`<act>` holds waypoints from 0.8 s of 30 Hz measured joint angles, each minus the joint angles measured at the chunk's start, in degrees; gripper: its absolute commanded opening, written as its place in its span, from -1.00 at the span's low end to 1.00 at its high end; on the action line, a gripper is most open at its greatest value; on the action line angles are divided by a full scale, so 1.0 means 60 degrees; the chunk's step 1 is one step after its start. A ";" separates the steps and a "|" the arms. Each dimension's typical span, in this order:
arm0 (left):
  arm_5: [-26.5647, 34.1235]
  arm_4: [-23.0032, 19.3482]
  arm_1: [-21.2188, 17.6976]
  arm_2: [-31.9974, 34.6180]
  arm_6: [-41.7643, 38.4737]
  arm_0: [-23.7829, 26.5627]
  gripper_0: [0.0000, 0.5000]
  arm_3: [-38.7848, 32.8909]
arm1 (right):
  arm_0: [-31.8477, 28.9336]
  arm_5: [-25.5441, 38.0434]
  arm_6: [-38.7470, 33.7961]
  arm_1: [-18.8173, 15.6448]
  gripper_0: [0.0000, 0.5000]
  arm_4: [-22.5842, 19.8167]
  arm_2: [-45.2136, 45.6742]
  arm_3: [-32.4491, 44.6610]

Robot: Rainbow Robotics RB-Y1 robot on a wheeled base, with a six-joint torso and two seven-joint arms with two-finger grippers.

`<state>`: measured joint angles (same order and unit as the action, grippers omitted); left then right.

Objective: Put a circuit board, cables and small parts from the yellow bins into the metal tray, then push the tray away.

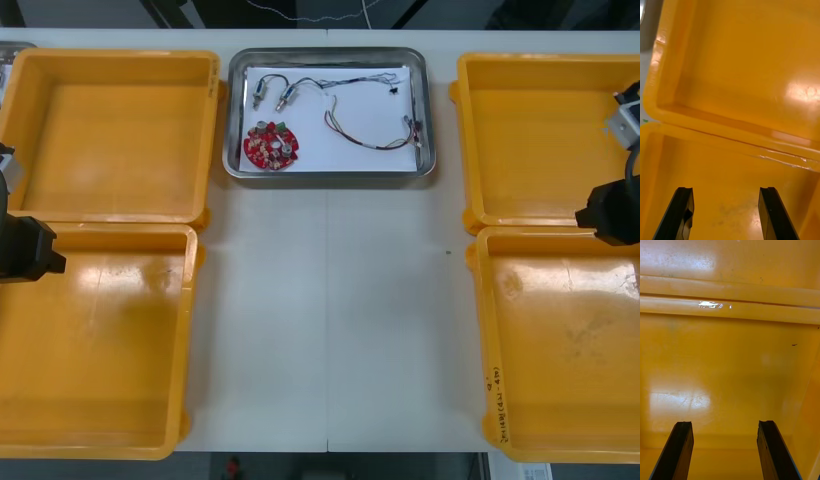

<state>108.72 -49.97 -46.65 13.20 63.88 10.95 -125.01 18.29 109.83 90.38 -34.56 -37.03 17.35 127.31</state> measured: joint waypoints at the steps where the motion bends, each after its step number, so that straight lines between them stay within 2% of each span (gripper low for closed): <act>1: 0.0000 0.0000 0.0000 0.0000 0.0000 0.0000 1.00 0.0000 | -0.0116 0.0000 -0.0001 -0.0001 1.00 -0.0133 0.0224 0.0000; 6: 0.0000 0.0000 0.0000 0.0000 0.0000 -0.0001 1.00 -0.0001 | -0.0719 0.0001 -0.0102 -0.0054 1.00 -0.0591 0.1102 0.0005; 10: 0.0000 -0.0001 0.0000 0.0000 0.0000 -0.0001 1.00 -0.0001 | -0.1143 0.0001 -0.0415 -0.0115 1.00 -0.0646 0.1417 0.0008; 15: 0.0000 -0.0001 0.0000 0.0000 0.0000 -0.0001 1.00 -0.0001 | -0.1536 0.0001 -0.0690 -0.0132 1.00 -0.0677 0.1522 0.0011; 19: 0.0000 -0.0001 0.0000 0.0000 0.0000 -0.0001 1.00 -0.0001 | -0.1703 0.0001 -0.1402 -0.0133 1.00 -0.0798 0.1522 0.0011; 24: 0.0000 -0.0001 0.0000 0.0001 0.0000 -0.0001 1.00 -0.0001 | -0.1778 0.0001 -0.1445 -0.0133 1.00 -0.0859 0.1522 0.0003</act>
<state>108.72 -49.97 -46.66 13.20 63.88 10.95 -125.02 7.62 109.84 81.71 -35.36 -42.19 26.48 127.33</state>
